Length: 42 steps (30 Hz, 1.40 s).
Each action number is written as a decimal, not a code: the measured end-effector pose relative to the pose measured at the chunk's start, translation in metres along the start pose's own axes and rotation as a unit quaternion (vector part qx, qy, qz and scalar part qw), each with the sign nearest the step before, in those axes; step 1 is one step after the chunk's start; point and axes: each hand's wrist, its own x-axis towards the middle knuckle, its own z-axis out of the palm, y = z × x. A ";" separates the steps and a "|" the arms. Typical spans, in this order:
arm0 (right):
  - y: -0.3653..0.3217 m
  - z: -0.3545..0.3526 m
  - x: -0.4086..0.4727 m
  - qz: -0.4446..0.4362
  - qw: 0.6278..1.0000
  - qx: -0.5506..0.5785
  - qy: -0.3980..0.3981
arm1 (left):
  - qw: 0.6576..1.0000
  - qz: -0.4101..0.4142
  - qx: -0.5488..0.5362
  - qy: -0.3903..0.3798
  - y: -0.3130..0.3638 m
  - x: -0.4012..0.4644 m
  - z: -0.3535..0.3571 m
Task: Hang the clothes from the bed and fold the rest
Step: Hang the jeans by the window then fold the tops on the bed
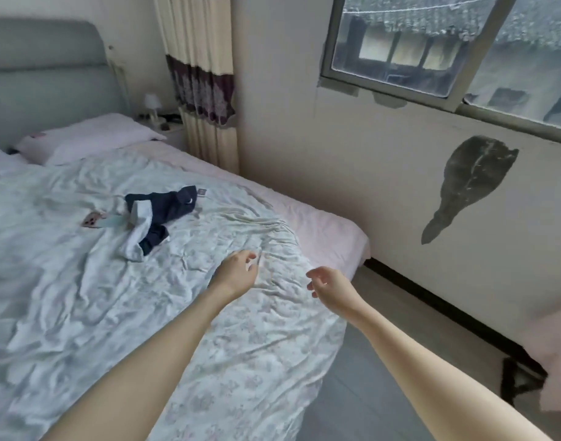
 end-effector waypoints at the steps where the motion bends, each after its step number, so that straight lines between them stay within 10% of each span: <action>1: -0.003 0.004 0.027 -0.016 1.000 -0.005 -0.016 | 1.000 -0.021 0.001 0.022 -0.010 0.018 -0.004; 19: -0.100 0.190 0.380 -0.130 0.973 -0.092 -0.169 | 0.929 -0.332 0.026 0.160 -0.278 0.271 -0.074; 34: -0.074 0.321 0.486 -0.060 0.967 -0.089 -0.232 | 0.870 -0.461 0.090 0.149 -0.490 0.363 -0.064; 42: -0.089 0.296 0.478 0.032 0.974 0.041 -0.222 | 0.944 -0.082 0.153 0.281 -0.392 0.336 -0.063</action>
